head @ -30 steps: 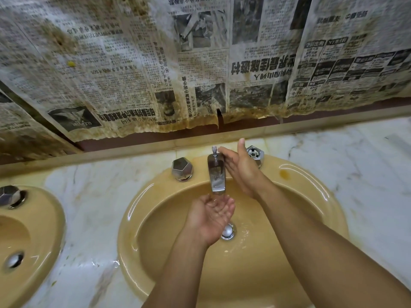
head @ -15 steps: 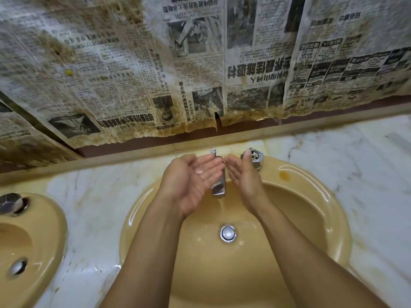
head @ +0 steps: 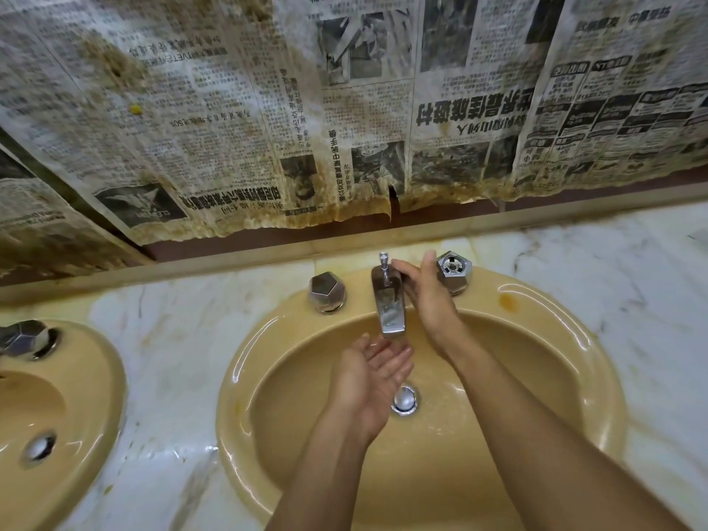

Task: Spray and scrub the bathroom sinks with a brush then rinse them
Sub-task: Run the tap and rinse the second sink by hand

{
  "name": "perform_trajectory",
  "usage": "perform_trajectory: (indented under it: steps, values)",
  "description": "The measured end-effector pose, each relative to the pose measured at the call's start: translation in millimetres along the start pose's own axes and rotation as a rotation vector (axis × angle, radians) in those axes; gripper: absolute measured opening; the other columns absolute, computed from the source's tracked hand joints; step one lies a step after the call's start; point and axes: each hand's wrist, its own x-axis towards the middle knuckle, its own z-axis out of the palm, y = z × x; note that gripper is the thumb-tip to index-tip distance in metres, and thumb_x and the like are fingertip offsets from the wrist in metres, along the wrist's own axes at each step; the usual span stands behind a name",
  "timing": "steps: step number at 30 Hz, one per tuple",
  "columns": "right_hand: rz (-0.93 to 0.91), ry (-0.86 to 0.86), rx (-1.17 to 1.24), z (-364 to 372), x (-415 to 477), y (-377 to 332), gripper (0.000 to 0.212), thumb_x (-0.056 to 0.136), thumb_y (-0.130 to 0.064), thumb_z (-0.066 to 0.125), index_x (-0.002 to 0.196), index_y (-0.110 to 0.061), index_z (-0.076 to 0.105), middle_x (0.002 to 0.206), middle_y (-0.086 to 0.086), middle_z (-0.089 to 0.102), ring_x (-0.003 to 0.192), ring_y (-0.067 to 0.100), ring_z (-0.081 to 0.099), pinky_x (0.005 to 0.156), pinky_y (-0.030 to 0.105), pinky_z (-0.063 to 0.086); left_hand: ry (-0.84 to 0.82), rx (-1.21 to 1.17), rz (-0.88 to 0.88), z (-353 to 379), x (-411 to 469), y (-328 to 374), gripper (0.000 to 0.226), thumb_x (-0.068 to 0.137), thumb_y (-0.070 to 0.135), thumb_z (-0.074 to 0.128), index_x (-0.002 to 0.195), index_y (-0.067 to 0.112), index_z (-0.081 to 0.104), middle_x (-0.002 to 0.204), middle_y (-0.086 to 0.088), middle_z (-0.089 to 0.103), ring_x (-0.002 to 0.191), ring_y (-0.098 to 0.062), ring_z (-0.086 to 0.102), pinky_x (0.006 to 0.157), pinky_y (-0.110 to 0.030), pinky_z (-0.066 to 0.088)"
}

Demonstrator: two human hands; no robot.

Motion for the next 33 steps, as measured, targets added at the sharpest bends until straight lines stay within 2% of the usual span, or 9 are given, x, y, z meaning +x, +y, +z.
perform_trajectory:
  steps: [3, 10, 13, 17, 20, 23, 26, 29, 33]
  values:
    - [0.009, 0.024, 0.191, -15.4, -34.9, 17.7, 0.098, 0.085, -0.080, 0.011, 0.140, -0.014, 0.059, 0.139, 0.001, 0.064, 0.130, 0.010, 0.057, 0.118, 0.034, 0.033, 0.004, -0.097, -0.100, 11.7, 7.6, 3.4, 0.029, 0.108, 0.021, 0.041, 0.097, 0.001, 0.059, 0.086, -0.019, 0.069, 0.088, -0.031, 0.066, 0.077, -0.040, 0.054]
    - [0.203, 0.277, 0.493, -49.0, -85.1, 66.8, 0.084, 0.098, -0.068, 0.018, 0.124, -0.002, 0.063, 0.120, 0.019, 0.071, 0.111, 0.025, 0.070, 0.099, 0.037, 0.049, 0.084, -0.123, -0.140, 18.9, 5.8, 18.9, 0.025, 0.095, 0.008, 0.036, 0.077, 0.012, 0.052, 0.061, -0.007, 0.049, 0.052, -0.019, 0.045, 0.057, -0.029, 0.036]
    - [0.271, 0.281, 0.533, -39.5, -90.6, 71.4, 0.081, 0.102, -0.063, 0.022, 0.123, 0.003, 0.062, 0.113, 0.021, 0.073, 0.105, 0.028, 0.073, 0.091, 0.037, 0.053, 0.109, -0.025, -0.004, 16.3, -7.4, 32.1, 0.030, 0.095, 0.009, 0.036, 0.073, 0.012, 0.056, 0.056, -0.001, 0.047, 0.044, -0.016, 0.040, 0.053, -0.027, 0.029]
    - [0.366, 0.243, 0.688, -13.4, -84.1, 47.8, 0.074, 0.105, -0.059, 0.026, 0.119, 0.003, 0.063, 0.114, 0.023, 0.071, 0.111, 0.032, 0.068, 0.097, 0.040, 0.051, 0.006, 0.335, 0.275, 33.5, -23.0, 54.1, 0.045, 0.112, 0.023, 0.034, 0.109, -0.003, 0.070, 0.089, -0.012, 0.078, 0.074, -0.019, 0.075, 0.070, -0.030, 0.055]
    - [0.497, 0.179, 0.860, 10.7, -68.8, 22.0, 0.065, 0.108, -0.049, 0.034, 0.124, 0.008, 0.060, 0.116, 0.028, 0.068, 0.110, 0.037, 0.065, 0.100, 0.047, 0.052, -0.141, 0.490, 0.416, 45.0, -24.9, 73.2, 0.043, 0.113, 0.024, 0.035, 0.116, -0.001, 0.069, 0.114, -0.015, 0.076, 0.108, -0.022, 0.074, 0.095, -0.035, 0.057]
    - [0.605, 0.166, 0.887, 28.8, -61.1, 7.4, 0.049, 0.108, -0.037, 0.041, 0.127, 0.004, 0.061, 0.097, 0.024, 0.072, 0.083, 0.034, 0.073, 0.072, 0.042, 0.064, -0.093, 0.645, 0.579, 47.1, -5.1, 80.9, 0.036, 0.112, 0.028, 0.039, 0.106, 0.016, 0.073, 0.121, -0.006, 0.074, 0.114, -0.013, 0.069, 0.105, -0.030, 0.049]
    - [0.645, 0.220, 0.828, 28.3, -70.6, 10.1, 0.038, 0.107, -0.032, 0.046, 0.109, -0.001, 0.067, 0.076, 0.015, 0.071, 0.070, 0.025, 0.068, 0.054, 0.030, 0.059, -0.060, 0.801, 0.597, 39.7, 27.0, 72.9, 0.042, 0.112, 0.035, 0.036, 0.097, 0.026, 0.074, 0.119, 0.000, 0.074, 0.115, -0.016, 0.067, 0.106, -0.034, 0.047]
    - [0.616, 0.272, 0.791, 13.6, -93.6, 9.2, 0.035, 0.104, -0.022, 0.043, 0.095, 0.002, 0.067, 0.070, 0.014, 0.067, 0.066, 0.024, 0.062, 0.058, 0.032, 0.052, -0.090, 0.864, 0.581, 35.3, 54.7, 64.2, 0.052, 0.111, 0.048, 0.028, 0.101, 0.033, 0.077, 0.111, 0.003, 0.077, 0.113, -0.016, 0.068, 0.109, -0.043, 0.049]
    - [0.433, 0.244, 0.780, -1.9, -109.0, -18.3, 0.038, 0.107, -0.023, 0.042, 0.107, 0.007, 0.066, 0.093, 0.022, 0.074, 0.081, 0.030, 0.074, 0.071, 0.036, 0.061, -0.109, 0.912, 0.511, 48.9, 80.0, 69.6, 0.069, 0.101, 0.071, 0.021, 0.099, 0.035, 0.080, 0.111, 0.000, 0.078, 0.112, -0.019, 0.069, 0.109, -0.045, 0.047]
